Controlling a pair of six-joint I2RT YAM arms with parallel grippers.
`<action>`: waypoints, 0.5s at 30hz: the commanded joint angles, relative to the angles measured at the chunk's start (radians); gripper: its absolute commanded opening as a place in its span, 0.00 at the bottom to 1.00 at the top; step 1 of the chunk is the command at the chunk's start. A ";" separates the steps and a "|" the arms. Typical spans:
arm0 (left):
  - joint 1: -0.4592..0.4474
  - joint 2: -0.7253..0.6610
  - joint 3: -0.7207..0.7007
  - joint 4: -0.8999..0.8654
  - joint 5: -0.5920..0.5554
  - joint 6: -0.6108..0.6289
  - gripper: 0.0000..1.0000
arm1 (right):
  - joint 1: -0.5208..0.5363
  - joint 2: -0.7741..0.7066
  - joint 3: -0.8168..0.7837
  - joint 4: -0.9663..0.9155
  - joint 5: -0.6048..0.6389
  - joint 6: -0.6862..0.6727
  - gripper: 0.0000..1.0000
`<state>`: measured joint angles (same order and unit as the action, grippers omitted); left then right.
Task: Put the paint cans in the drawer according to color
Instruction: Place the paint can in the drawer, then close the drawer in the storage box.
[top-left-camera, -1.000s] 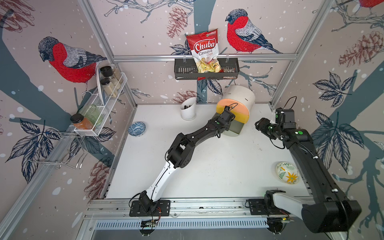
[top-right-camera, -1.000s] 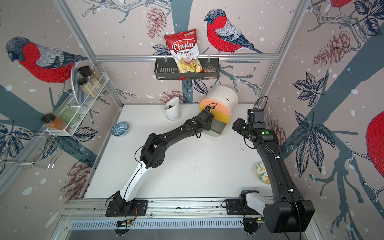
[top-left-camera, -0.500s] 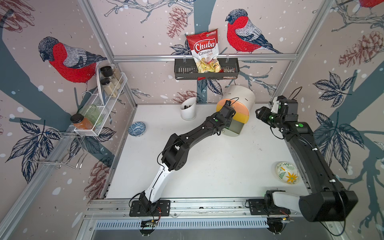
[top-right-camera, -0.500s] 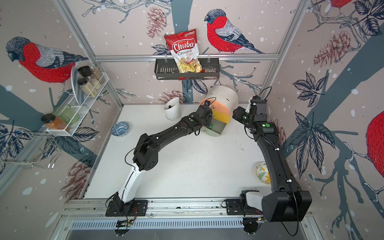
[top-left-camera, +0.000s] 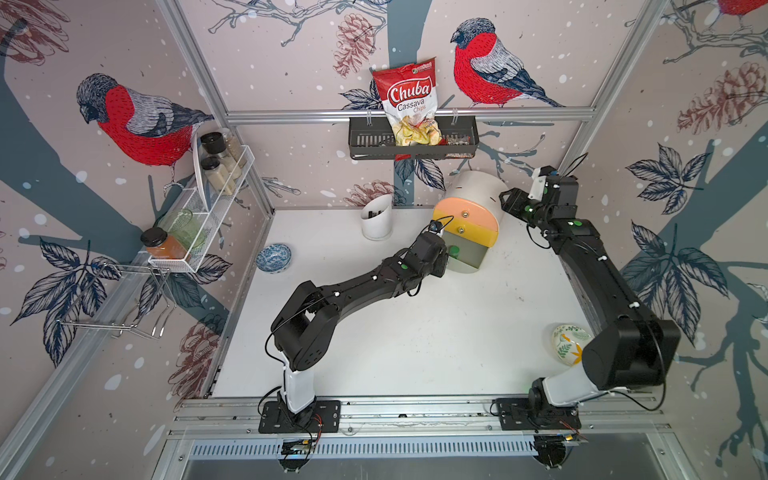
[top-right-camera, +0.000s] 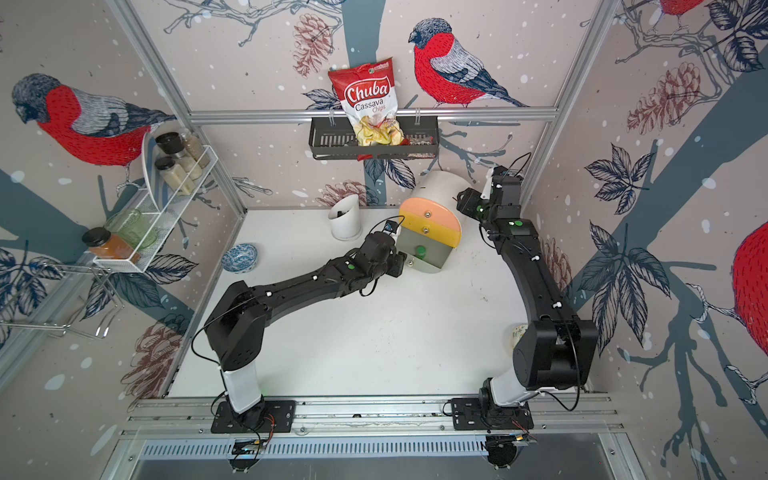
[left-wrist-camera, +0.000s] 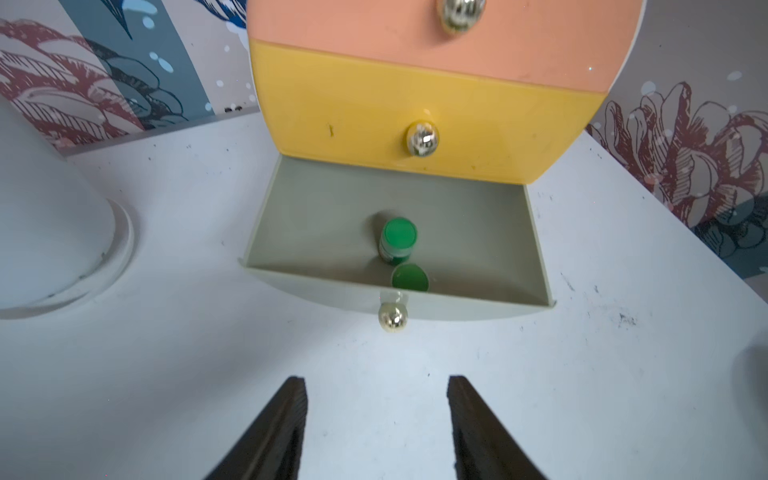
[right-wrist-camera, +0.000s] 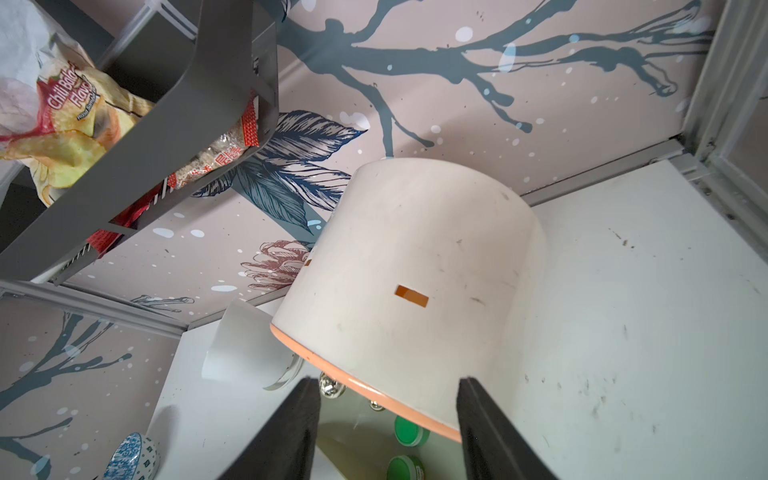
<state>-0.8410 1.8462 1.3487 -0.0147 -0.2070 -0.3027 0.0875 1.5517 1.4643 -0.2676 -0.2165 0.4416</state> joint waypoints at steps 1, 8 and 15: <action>-0.001 -0.032 -0.098 0.193 0.040 -0.032 0.55 | 0.025 0.034 0.019 0.083 -0.046 -0.007 0.57; -0.001 0.005 -0.205 0.354 0.117 -0.018 0.54 | 0.049 0.124 0.095 0.058 -0.039 -0.031 0.57; 0.002 0.104 -0.161 0.395 0.128 -0.007 0.50 | 0.061 0.184 0.161 0.005 -0.035 -0.055 0.57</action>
<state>-0.8410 1.9278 1.1683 0.3099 -0.0982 -0.3176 0.1436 1.7256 1.6100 -0.2497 -0.2462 0.4171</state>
